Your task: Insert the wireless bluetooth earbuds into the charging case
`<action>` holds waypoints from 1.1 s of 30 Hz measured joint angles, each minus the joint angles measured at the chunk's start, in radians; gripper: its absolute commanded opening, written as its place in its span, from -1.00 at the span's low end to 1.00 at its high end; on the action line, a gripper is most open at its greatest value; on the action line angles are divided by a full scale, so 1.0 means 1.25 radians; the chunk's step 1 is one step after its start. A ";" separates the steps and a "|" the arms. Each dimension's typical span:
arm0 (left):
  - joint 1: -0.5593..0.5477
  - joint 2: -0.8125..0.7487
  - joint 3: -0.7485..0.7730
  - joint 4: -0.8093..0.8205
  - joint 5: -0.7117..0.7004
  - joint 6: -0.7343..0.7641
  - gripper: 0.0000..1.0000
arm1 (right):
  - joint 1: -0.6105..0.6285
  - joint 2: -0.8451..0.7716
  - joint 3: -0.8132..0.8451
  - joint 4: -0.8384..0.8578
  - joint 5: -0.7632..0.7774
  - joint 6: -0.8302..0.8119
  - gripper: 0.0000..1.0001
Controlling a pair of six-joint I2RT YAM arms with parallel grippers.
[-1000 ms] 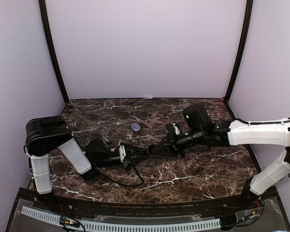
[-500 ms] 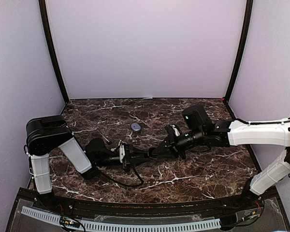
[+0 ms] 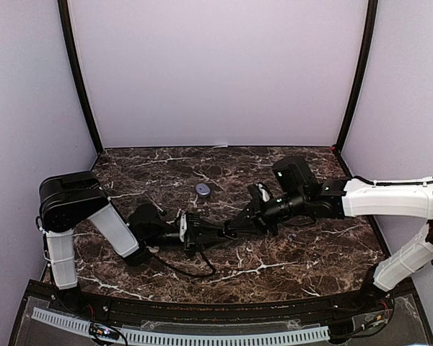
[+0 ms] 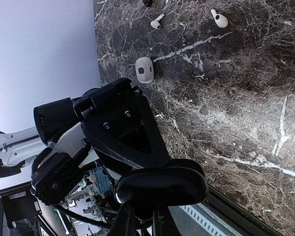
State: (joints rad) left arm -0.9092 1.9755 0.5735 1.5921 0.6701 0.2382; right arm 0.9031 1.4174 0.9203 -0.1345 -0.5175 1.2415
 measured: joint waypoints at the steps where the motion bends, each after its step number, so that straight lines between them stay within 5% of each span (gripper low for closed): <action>1: 0.000 0.000 0.002 0.000 0.000 -0.003 -0.71 | 0.000 0.000 0.001 0.000 0.002 -0.002 -0.87; 7: 0.000 0.000 0.004 0.000 -0.007 -0.015 -0.71 | 0.000 0.000 0.003 0.000 0.012 -0.008 -0.93; 13: -0.002 0.000 0.004 0.000 -0.033 -0.026 -0.71 | 0.000 0.000 0.005 0.002 0.023 -0.011 -0.65; 33: -0.010 0.000 0.007 0.007 -0.074 -0.056 -0.70 | 0.000 -0.021 0.006 -0.016 0.063 -0.054 -0.31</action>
State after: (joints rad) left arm -0.9215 1.9755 0.5819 1.6005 0.5774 0.1680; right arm 0.9031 1.3907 0.9279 -0.1543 -0.4389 1.1736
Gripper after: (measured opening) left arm 0.271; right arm 0.326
